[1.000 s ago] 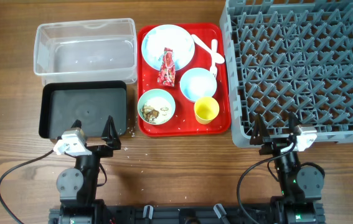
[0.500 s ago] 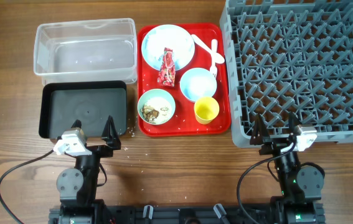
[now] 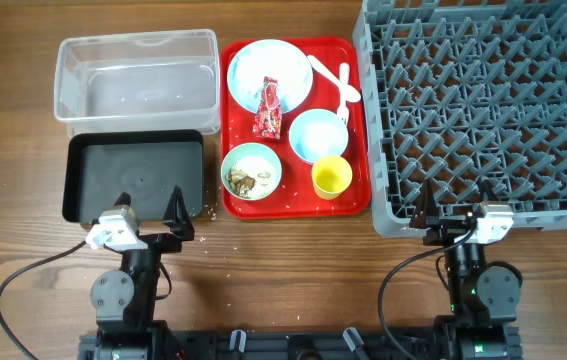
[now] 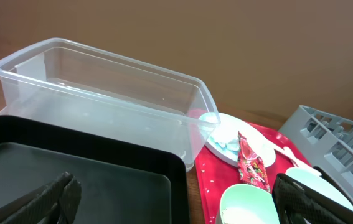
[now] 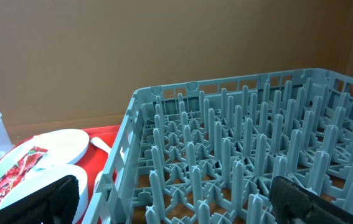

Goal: Sort waste into correct bins and load items into the dishwasher rack

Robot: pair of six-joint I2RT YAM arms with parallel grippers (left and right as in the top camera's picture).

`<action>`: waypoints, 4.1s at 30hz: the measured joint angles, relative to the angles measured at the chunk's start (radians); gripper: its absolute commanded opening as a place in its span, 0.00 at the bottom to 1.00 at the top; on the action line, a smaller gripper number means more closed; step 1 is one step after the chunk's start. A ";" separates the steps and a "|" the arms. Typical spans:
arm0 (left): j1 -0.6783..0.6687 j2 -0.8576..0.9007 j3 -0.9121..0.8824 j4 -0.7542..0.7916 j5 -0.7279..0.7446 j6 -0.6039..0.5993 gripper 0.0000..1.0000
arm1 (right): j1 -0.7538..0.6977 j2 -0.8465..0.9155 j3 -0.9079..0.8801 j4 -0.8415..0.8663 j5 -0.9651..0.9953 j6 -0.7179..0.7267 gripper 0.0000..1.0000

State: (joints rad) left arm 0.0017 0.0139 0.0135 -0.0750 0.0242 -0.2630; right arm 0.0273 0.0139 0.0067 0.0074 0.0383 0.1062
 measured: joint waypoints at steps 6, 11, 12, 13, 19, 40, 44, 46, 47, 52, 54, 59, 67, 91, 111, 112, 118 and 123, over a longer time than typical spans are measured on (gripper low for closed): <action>0.000 0.002 0.003 0.005 0.109 0.000 1.00 | 0.000 0.000 0.000 0.045 -0.135 0.001 1.00; 0.000 0.138 0.158 -0.058 0.143 0.000 1.00 | 0.000 0.067 0.109 0.040 -0.215 0.001 1.00; 0.000 0.173 0.201 -0.058 0.146 0.000 1.00 | 0.000 0.085 0.141 0.038 -0.222 0.000 1.00; 0.000 0.224 0.263 -0.082 0.147 0.001 1.00 | 0.000 0.129 0.199 0.031 -0.229 -0.004 1.00; -0.019 0.633 0.692 -0.251 0.156 0.057 1.00 | 0.000 0.421 0.509 -0.154 -0.280 -0.071 1.00; -0.361 2.060 2.049 -0.755 0.149 0.128 1.00 | -0.001 1.101 1.165 -0.787 -0.335 0.040 1.00; -0.369 2.159 2.050 -0.689 0.147 0.127 1.00 | -0.001 1.101 1.165 -0.813 -0.338 0.051 1.00; -0.369 2.213 2.050 -0.684 0.113 0.100 1.00 | -0.001 1.101 1.165 -0.823 -0.338 0.051 1.00; -0.369 2.240 2.050 -0.684 0.087 0.080 1.00 | -0.001 1.101 1.165 -0.824 -0.338 0.051 1.00; -0.369 2.320 2.050 -0.696 0.009 0.036 1.00 | -0.001 1.101 1.165 -0.830 -0.338 0.055 1.00; -0.369 2.340 2.050 -0.696 -0.013 0.030 1.00 | -0.001 1.101 1.165 -0.831 -0.338 0.055 1.00; -0.369 2.396 2.051 -0.698 -0.027 0.024 1.00 | -0.001 1.101 1.165 -0.831 -0.338 0.055 1.00; -0.375 2.454 2.062 -0.684 -0.048 0.019 0.32 | -0.001 1.101 1.165 -0.833 -0.338 0.055 1.00; -0.363 2.005 2.103 -0.933 -0.033 0.021 0.04 | -0.001 1.147 1.165 -0.834 -0.338 0.066 1.00; -0.023 2.186 2.023 -1.003 0.004 0.018 0.97 | -0.001 1.147 1.165 -0.834 -0.338 0.092 1.00; -0.023 2.186 2.025 -1.005 0.021 0.019 0.97 | -0.001 1.147 1.165 -0.835 -0.338 0.092 1.00; -0.089 2.170 2.032 -1.019 0.226 0.132 0.98 | -0.001 1.147 1.165 -0.835 -0.338 0.092 1.00; -0.248 2.168 2.032 -0.993 0.261 0.226 1.00 | -0.001 1.147 1.165 -0.836 -0.338 0.092 1.00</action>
State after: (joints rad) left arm -0.2459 2.1818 2.0453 -1.0683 0.2855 -0.0372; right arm 0.0261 1.1614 1.1717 -0.8288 -0.2993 0.1986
